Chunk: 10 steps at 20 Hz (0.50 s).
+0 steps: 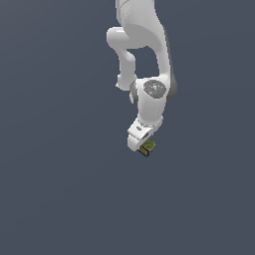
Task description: Pick up the object and move it to a goal position.
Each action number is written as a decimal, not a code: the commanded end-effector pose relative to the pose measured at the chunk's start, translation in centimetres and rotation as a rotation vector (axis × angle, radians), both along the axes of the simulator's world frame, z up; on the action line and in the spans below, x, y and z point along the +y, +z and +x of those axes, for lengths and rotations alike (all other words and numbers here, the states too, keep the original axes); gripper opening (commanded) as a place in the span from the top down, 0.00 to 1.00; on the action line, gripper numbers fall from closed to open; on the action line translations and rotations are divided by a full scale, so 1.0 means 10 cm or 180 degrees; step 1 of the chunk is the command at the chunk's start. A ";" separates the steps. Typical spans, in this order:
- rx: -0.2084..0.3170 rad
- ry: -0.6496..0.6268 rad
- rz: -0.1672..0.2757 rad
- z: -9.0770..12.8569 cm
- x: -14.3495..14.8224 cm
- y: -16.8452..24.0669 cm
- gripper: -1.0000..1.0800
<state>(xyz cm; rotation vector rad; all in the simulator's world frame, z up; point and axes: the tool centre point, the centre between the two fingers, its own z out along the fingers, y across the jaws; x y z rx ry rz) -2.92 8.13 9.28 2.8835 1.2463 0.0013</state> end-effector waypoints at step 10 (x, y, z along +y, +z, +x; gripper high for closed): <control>0.0003 0.0013 0.0000 0.00 0.00 -0.34 1.00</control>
